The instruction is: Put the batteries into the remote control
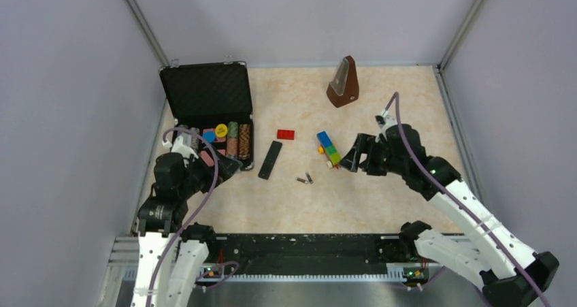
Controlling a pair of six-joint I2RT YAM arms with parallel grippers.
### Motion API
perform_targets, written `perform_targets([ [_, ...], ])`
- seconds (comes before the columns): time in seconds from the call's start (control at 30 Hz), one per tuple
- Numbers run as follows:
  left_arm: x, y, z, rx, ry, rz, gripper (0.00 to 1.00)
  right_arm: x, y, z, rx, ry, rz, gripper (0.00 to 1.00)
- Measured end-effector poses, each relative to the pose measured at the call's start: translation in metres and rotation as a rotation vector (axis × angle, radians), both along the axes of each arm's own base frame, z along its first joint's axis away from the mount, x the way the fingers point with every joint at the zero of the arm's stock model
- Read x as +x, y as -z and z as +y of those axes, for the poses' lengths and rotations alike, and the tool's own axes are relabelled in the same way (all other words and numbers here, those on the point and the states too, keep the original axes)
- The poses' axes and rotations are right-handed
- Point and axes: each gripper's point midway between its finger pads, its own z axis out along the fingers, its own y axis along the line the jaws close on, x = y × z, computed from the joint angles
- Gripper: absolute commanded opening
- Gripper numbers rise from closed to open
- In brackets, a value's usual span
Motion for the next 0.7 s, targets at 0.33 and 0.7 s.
perform_targets([
  [0.33, 0.001, 0.012, 0.002, 0.050, 0.034, -0.020, 0.90, 0.012, 0.053, 0.097, -0.242, -0.029, 0.066, 0.63],
  [0.7, 0.025, 0.008, -0.009, 0.077, 0.133, -0.156, 0.80, 0.070, 0.058, 0.181, -0.282, 0.197, -0.009, 0.57],
])
